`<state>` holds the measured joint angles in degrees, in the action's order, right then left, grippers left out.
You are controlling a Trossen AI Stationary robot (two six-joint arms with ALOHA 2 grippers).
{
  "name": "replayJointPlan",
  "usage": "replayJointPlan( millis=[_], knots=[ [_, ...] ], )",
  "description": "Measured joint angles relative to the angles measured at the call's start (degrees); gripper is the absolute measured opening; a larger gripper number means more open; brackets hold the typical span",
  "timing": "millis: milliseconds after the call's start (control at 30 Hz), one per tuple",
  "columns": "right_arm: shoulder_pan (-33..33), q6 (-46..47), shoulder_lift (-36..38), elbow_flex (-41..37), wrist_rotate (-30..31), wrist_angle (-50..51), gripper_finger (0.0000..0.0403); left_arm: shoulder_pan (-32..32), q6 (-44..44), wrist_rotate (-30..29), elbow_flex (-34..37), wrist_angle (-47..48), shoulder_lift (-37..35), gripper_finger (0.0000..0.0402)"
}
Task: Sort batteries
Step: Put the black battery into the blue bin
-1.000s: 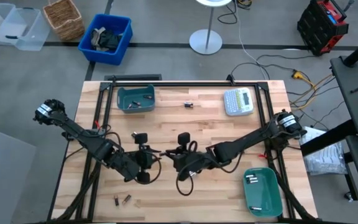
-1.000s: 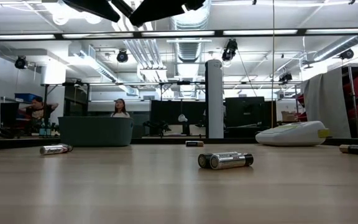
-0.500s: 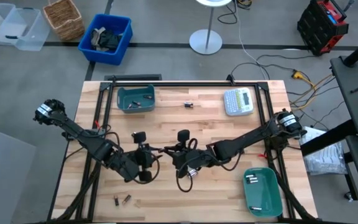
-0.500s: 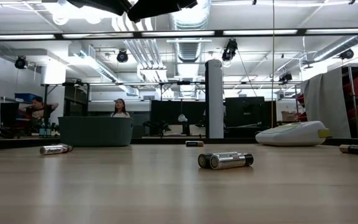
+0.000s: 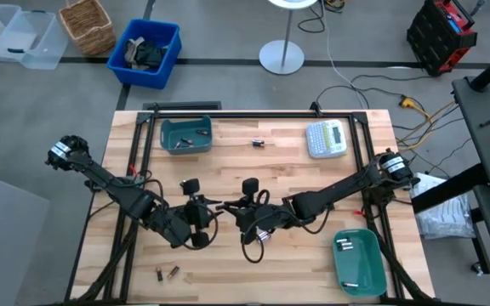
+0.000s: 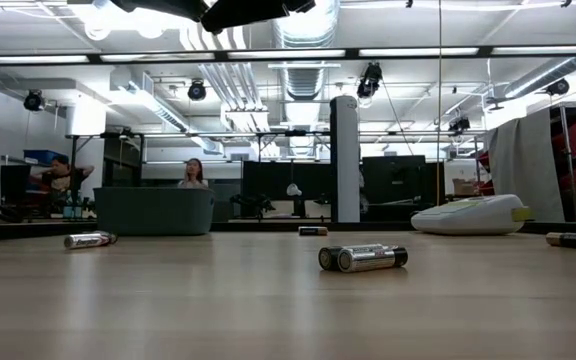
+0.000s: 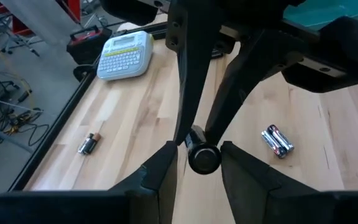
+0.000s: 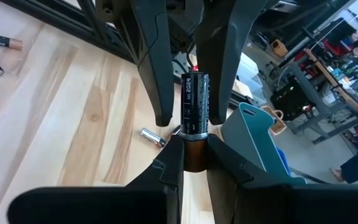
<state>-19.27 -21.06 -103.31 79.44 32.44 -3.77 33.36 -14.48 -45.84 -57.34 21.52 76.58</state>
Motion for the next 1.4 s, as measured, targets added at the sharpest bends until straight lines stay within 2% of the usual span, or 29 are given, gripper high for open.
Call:
replayJointPlan(
  millis=[300,1200,1267,1400],
  knots=[
    [0.1,0.0,0.0,0.0,0.1,0.1,0.0035,0.0,0.5,-0.2,0.0,-0.1,0.0,0.0125],
    [0.2,-0.9,0.0,0.0,0.1,0.1,0.0037,-0.3,0.5,-1.7,0.1,-1.7,0.1,0.0113],
    [0.2,-1.1,0.0,0.0,0.1,0.1,0.0036,-0.3,0.5,-1.6,0.1,-1.6,0.1,0.0099],
    [0.2,-1.3,0.0,0.0,0.3,0.1,0.0038,-0.3,0.5,-1.6,0.2,-1.2,0.1,0.0031]
  ],
)
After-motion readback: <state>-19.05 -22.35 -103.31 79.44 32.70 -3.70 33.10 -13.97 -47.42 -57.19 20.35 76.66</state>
